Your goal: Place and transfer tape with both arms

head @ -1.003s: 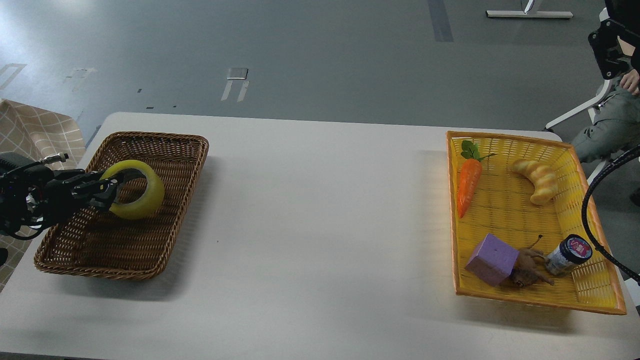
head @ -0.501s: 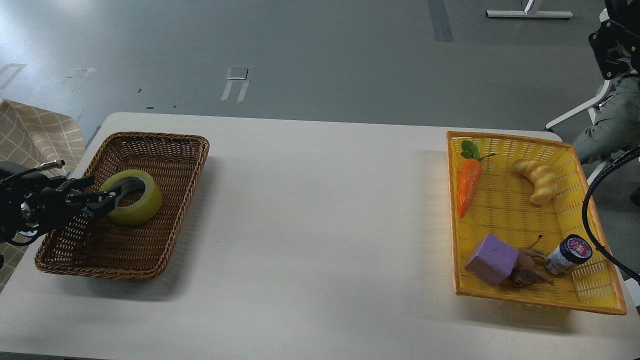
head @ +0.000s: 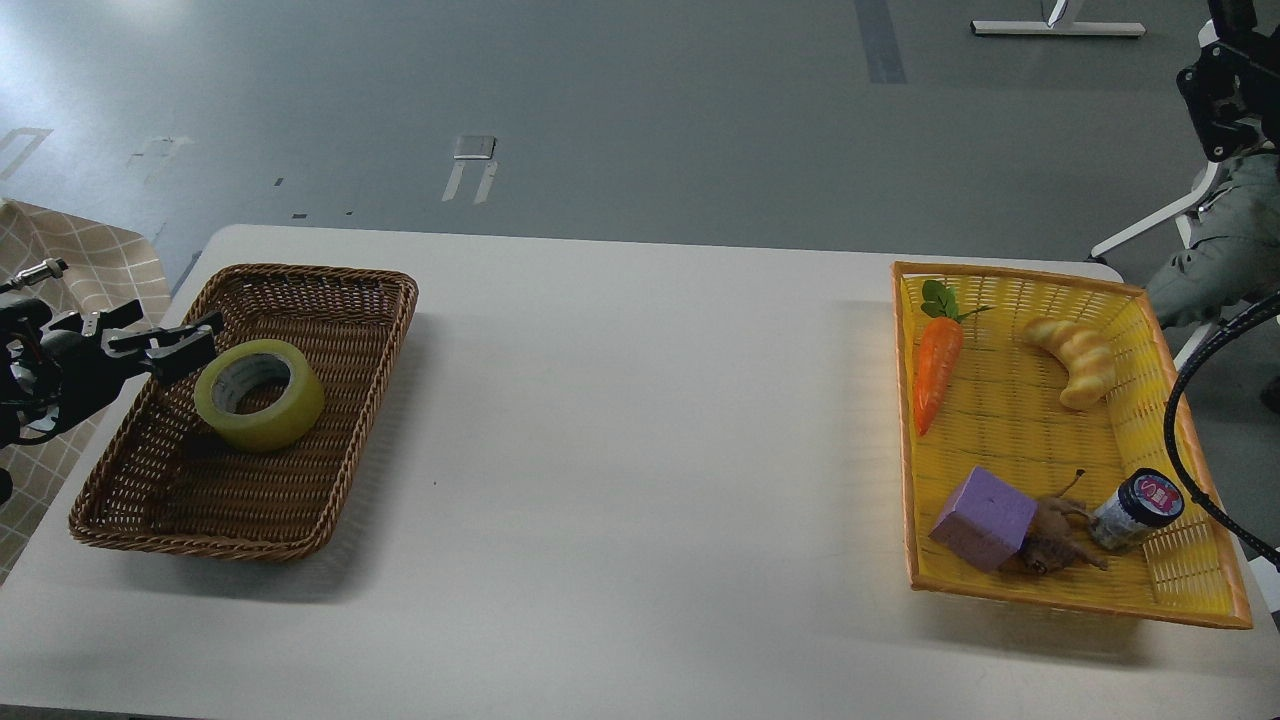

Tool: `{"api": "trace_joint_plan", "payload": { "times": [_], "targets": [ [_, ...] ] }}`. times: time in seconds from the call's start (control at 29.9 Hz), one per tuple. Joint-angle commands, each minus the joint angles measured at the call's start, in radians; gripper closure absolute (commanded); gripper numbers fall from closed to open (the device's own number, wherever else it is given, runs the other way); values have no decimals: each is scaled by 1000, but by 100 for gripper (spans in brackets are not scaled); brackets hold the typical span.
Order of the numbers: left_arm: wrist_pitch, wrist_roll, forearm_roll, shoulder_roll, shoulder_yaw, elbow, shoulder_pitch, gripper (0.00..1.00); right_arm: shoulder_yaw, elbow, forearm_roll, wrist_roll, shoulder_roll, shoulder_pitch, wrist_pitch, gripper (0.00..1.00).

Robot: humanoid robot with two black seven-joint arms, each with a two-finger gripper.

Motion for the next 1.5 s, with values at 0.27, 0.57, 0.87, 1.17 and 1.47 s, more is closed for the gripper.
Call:
{"api": "trace_joint_plan", "payload": {
  "times": [0.27, 0.57, 0.87, 1.17, 1.47],
  "targets": [
    [-219, 0, -787, -26, -11, -217, -207, 2, -5, -18, 0, -1, 20, 0, 0, 0],
    [-371, 0, -1108, -162, -176, -383, -259, 2, -28, -107, -6, -6, 95, 17, 0, 0],
    [-681, 0, -1141, -357, -356, -383, -265, 2, -47, -166, -6, -14, 119, 71, 0, 0],
    [-704, 0, -1161, -570, -534, -383, -130, 2, -62, -176, -9, -54, 195, 134, 0, 0],
    [-704, 0, -1148, -613, -597, -393, -9, 2, -120, -187, -12, -52, 226, 175, 0, 0]
  ]
}}
